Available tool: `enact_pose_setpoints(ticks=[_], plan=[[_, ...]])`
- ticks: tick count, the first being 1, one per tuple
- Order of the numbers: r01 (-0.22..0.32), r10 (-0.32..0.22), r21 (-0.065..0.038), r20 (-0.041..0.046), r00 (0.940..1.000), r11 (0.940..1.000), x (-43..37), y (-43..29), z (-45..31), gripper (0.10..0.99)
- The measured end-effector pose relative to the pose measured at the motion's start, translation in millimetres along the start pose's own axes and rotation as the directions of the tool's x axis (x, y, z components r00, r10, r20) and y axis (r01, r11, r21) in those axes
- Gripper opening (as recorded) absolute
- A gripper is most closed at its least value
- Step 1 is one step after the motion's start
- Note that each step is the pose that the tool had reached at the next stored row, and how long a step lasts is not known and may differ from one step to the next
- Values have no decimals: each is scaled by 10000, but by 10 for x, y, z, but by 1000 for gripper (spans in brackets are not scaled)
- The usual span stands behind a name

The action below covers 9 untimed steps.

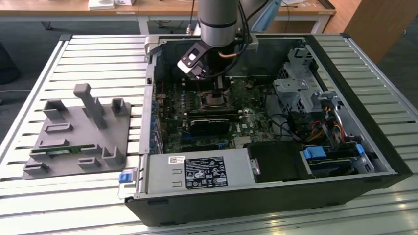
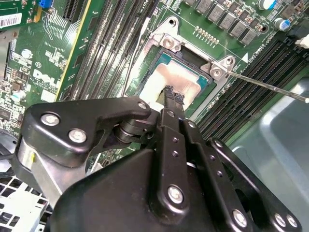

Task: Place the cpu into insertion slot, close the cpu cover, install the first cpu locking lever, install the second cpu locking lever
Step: 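Place the cpu into insertion slot, then close the cpu cover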

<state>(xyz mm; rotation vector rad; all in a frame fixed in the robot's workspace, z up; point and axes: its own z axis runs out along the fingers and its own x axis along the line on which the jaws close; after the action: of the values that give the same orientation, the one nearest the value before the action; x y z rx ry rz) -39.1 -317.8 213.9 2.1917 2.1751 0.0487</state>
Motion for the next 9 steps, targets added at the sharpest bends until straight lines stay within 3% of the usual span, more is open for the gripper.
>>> enact_pose_setpoints(ticks=[9], plan=[[-1,1,-1,-1,10000,10000,0,2,-37,106]])
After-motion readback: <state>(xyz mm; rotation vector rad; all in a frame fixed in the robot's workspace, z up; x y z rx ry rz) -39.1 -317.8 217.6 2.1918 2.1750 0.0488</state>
